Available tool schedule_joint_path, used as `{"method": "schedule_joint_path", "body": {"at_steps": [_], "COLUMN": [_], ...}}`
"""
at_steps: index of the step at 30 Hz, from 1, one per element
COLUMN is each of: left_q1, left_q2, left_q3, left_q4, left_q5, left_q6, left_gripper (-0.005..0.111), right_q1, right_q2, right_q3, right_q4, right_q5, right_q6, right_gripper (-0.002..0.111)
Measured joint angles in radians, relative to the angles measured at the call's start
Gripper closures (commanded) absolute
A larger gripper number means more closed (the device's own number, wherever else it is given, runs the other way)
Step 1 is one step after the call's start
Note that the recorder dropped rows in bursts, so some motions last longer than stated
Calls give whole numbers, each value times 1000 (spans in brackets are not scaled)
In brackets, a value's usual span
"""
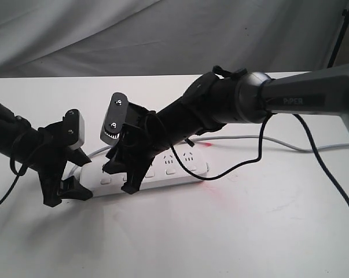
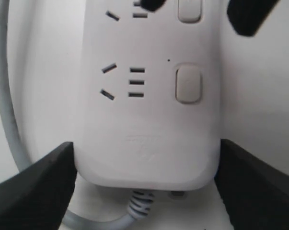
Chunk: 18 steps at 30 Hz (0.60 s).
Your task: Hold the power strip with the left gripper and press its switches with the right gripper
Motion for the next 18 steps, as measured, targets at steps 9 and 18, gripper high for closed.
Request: {"method": "schedule_joint_path", "body": {"at_steps": [9, 18], "left_q1": [0, 0], "left_q2": [0, 0], "left_q3": [0, 0], "left_q4": [0, 0], "left_q5": [0, 0], "left_q6": [0, 0], "left_gripper": [37, 37], "right_q1": [0, 29], "right_q2": [2, 2], "right_q3": [0, 0], "right_q4": [32, 120], "right_q5": [-6, -81], "right_q6": [-11, -203], "right_gripper": [77, 77]}}
